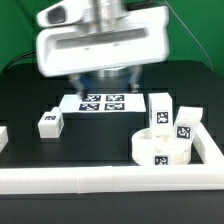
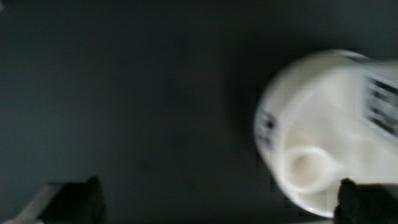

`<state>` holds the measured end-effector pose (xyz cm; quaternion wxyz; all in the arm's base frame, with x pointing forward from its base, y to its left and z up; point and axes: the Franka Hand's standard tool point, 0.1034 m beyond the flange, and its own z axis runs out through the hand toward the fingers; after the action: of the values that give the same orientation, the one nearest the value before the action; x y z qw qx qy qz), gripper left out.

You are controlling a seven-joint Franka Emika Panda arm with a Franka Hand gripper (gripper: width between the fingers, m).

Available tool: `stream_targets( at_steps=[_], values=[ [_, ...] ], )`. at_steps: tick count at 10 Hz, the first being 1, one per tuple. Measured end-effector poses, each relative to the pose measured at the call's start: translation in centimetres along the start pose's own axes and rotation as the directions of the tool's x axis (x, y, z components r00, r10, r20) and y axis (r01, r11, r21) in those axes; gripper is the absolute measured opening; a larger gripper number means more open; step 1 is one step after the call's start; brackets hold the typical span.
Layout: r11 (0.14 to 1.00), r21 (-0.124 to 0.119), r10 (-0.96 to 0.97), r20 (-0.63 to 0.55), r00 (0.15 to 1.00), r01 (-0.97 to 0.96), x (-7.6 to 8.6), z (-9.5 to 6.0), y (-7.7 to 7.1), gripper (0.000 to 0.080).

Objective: Assemble stool

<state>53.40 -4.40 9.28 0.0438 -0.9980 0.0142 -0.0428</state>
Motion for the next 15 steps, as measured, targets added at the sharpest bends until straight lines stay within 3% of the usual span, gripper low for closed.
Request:
stream_targets(
  at_steps=[1, 6, 8, 10, 11, 13, 15],
  values=[
    [1.000, -0.005, 0.009, 0.004, 1.000, -0.009, -0.5, 0.0, 1.4, 0.0649],
    [1.000, -0.005, 0.016, 0.006, 1.000, -0.016, -0.6, 0.1, 1.4, 0.0649],
    [0.999, -0.029, 0.036, 0.026, 0.999, -0.036, -2.0, 0.7, 5.5, 0.0649],
    [0.997, -0.068, 0.038, 0.030, 0.999, -0.036, -3.1, 1.9, 9.2, 0.0649],
    [0.998, -0.066, 0.015, 0.036, 0.999, -0.013, -3.2, 1.9, 9.9, 0.0649],
    [0.998, -0.060, 0.033, 0.048, 0.998, -0.030, -3.2, 2.0, 9.6, 0.0649],
    [0.997, -0.025, 0.081, 0.190, 0.979, -0.077, -4.2, 2.8, 9.2, 0.0649]
  ],
)
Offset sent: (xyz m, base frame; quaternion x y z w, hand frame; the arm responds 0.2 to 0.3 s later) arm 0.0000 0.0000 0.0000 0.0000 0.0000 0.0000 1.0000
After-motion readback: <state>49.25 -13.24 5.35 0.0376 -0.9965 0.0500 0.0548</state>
